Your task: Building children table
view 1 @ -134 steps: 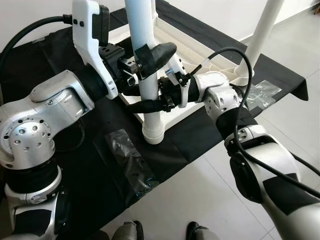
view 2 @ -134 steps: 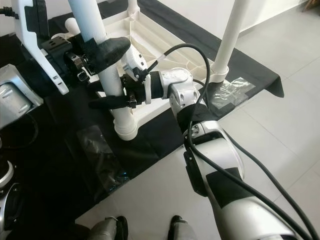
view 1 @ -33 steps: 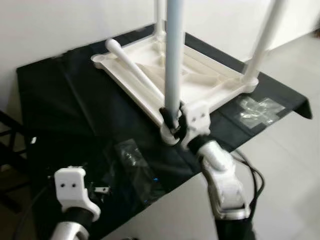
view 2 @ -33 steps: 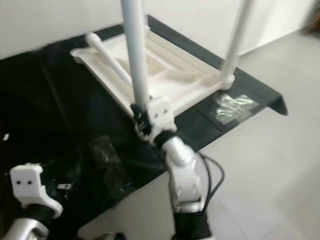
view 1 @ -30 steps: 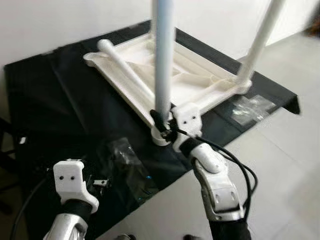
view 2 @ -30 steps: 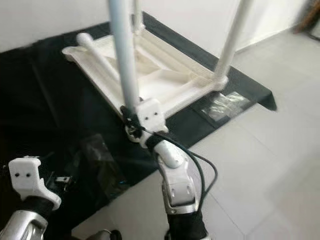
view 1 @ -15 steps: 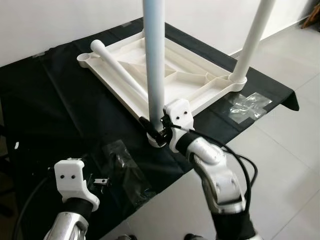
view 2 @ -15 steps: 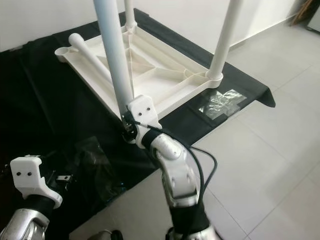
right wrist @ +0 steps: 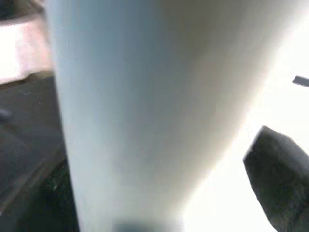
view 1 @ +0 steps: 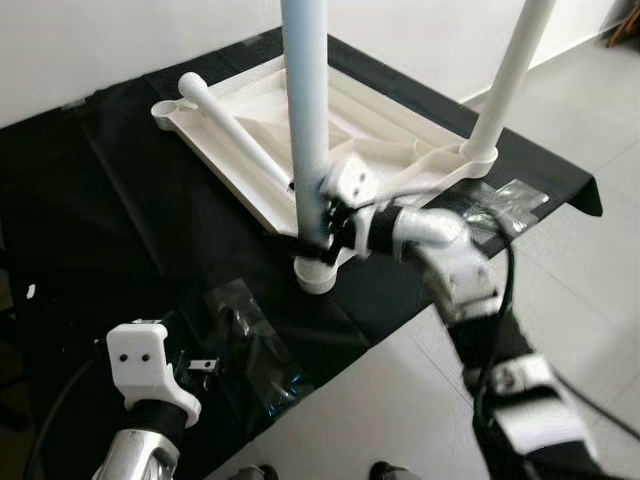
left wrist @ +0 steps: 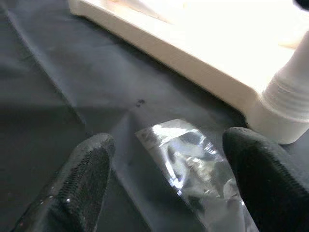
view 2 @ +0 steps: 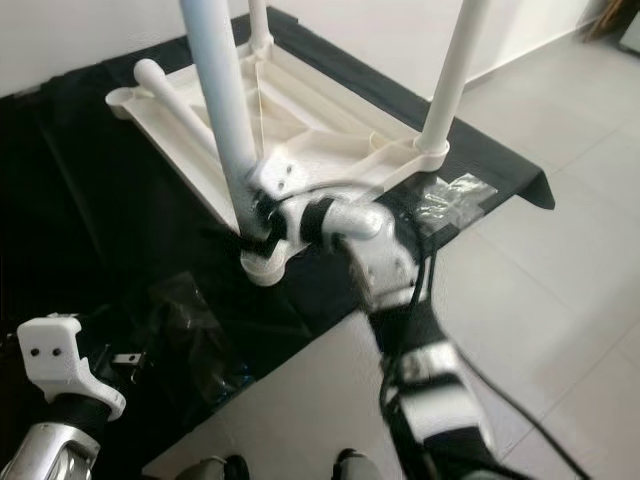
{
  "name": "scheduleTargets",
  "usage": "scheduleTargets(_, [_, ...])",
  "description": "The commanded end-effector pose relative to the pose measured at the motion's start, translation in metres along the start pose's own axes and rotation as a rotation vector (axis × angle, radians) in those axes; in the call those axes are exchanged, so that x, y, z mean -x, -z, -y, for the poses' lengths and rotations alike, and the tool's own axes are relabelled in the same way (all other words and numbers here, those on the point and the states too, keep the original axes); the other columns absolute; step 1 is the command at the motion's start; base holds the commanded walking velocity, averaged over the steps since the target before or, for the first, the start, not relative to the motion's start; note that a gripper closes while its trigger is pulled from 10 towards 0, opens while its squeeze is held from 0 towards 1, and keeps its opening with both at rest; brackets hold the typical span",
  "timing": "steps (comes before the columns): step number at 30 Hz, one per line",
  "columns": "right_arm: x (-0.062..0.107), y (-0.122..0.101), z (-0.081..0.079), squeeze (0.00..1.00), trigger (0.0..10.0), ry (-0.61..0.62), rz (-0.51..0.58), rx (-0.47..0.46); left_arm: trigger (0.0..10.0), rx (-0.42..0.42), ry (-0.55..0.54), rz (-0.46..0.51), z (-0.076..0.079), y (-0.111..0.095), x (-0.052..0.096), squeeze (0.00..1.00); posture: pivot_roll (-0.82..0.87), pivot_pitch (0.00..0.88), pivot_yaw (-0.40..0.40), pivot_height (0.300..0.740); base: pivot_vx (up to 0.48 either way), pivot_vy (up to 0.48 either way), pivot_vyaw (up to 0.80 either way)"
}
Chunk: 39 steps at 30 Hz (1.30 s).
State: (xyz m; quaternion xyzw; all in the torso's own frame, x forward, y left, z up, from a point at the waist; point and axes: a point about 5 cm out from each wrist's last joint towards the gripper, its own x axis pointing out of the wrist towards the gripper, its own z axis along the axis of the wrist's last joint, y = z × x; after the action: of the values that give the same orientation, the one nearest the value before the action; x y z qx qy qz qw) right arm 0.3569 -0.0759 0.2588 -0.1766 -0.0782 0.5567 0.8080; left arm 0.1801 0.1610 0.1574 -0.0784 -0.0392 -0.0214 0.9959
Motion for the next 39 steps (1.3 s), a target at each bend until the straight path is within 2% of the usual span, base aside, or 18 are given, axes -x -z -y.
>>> scheduleTargets(1, [-0.002, 0.002, -0.002, 0.00, 10.0, -0.066, 0.016, 0.003, 10.0, -0.013, -0.006, -0.013, 0.000, 0.000, 0.003, 0.00, 0.13, 0.255, 0.034, 0.740, 0.000, 0.000, 0.00])
scheduleTargets(4, [0.001, -0.003, 0.006, 0.00, 10.0, -0.141, 0.026, 0.005, 10.0, -0.016, -0.007, -0.016, 0.000, 0.000, 0.005, 0.00, 0.14, 0.263, 0.035, 0.740, 0.000, 0.000, 0.00])
scheduleTargets(5, [0.001, -0.005, 0.011, 0.00, 6.4, -0.159, 0.034, -0.002, 10.0, -0.018, -0.008, -0.017, 0.000, -0.001, 0.006, 0.00, 0.14, 0.264, 0.037, 0.740, 0.000, 0.000, 0.00])
scheduleTargets(6, [0.000, -0.006, 0.014, 0.00, 0.0, -0.174, 0.040, -0.012, 10.0, -0.020, -0.008, -0.019, 0.000, -0.001, 0.007, 0.00, 0.15, 0.269, 0.038, 0.740, 0.000, 0.000, 0.00])
scheduleTargets(17, [0.000, -0.002, 0.020, 0.00, 0.0, -0.250, 0.040, -0.029, 10.0, -0.024, -0.015, -0.021, -0.002, -0.002, 0.011, 0.00, 0.14, 0.265, 0.039, 0.740, 0.000, 0.000, 0.00])
scheduleTargets(22, [0.007, 0.009, 0.019, 0.00, 0.0, -0.213, 0.041, -0.058, 10.0, -0.009, -0.012, -0.014, 0.000, -0.002, 0.011, 0.00, 0.13, 0.257, 0.030, 0.740, 0.000, 0.000, 0.00])
scheduleTargets(24, [0.014, 0.024, 0.015, 0.00, 0.0, -0.121, 0.016, -0.075, 10.0, 0.103, 0.079, -0.032, 0.008, -0.001, 0.011, 0.00, 0.12, 0.251, 0.024, 0.740, 0.000, 0.000, 0.00])
scheduleTargets(25, [0.014, 0.024, 0.015, 0.00, 0.0, -0.121, 0.016, -0.075, 10.0, 0.103, 0.079, -0.032, 0.008, -0.001, 0.011, 0.00, 0.12, 0.251, 0.024, 0.740, 0.000, 0.000, 0.00])
scheduleTargets(26, [0.017, 0.035, 0.012, 0.00, 0.0, -0.028, -0.009, -0.126, 10.0, 0.108, 0.187, -0.030, 0.016, -0.004, 0.013, 0.00, 0.12, 0.251, 0.024, 0.740, 0.000, 0.000, 0.00])
scheduleTargets(28, [0.017, 0.035, 0.012, 0.00, 0.0, -0.028, -0.009, -0.126, 10.0, 0.108, 0.187, -0.030, 0.016, -0.004, 0.013, 0.00, 0.12, 0.251, 0.024, 0.740, 0.000, 0.000, 0.00])
scheduleTargets(29, [0.019, 0.049, 0.000, 0.00, 0.0, 0.079, -0.052, -0.175, 10.0, 0.062, 0.326, -0.022, 0.025, -0.007, 0.017, 0.00, 0.08, 0.246, 0.009, 0.740, 0.000, 0.000, 0.00])
scheduleTargets(30, [0.019, 0.049, 0.000, 0.00, 0.0, 0.079, -0.052, -0.175, 10.0, 0.062, 0.326, -0.022, 0.025, -0.007, 0.017, 0.00, 0.08, 0.246, 0.009, 0.740, 0.000, 0.000, 0.00])
scheduleTargets(31, [0.023, 0.066, -0.014, 0.00, 0.0, 0.243, -0.133, -0.219, 10.0, 0.038, 0.443, -0.004, 0.032, -0.011, 0.021, 0.00, 0.07, 0.243, 0.010, 0.740, 0.000, 0.000, 0.00])
scheduleTargets(33, [0.023, 0.066, -0.014, 0.00, 0.0, 0.243, -0.133, -0.219, 10.0, 0.038, 0.443, -0.004, 0.032, -0.011, 0.021, 0.00, 0.07, 0.243, 0.010, 0.740, 0.000, 0.000, 0.00])
scheduleTargets(34, [0.034, 0.085, -0.040, 0.00, 0.0, 0.608, -0.271, -0.276, 10.0, 0.012, 0.551, 0.043, 0.034, -0.015, 0.022, 0.00, 0.06, 0.226, 0.005, 0.740, 0.000, 0.000, 0.00])
scheduleTargets(36, [0.034, 0.085, -0.040, 0.00, 0.0, 0.608, -0.271, -0.276, 10.0, 0.012, 0.551, 0.043, 0.034, -0.015, 0.022, 0.00, 0.06, 0.226, 0.005, 0.740, 0.000, 0.000, 0.00])
scheduleTargets(37, [0.037, 0.087, -0.049, 0.00, 0.0, 0.713, -0.303, -0.284, 10.0, -0.004, 0.556, 0.060, 0.032, -0.015, 0.020, 0.00, 0.06, 0.224, 0.006, 0.740, 0.000, 0.000, 0.00])
scheduleTargets(39, [0.026, 0.080, -0.067, 0.00, 0.0, 0.735, -0.275, -0.304, 10.0, -0.065, 0.548, 0.078, 0.026, -0.014, 0.017, 0.00, 0.06, 0.215, 0.006, 0.740, 0.000, 0.000, 0.00])
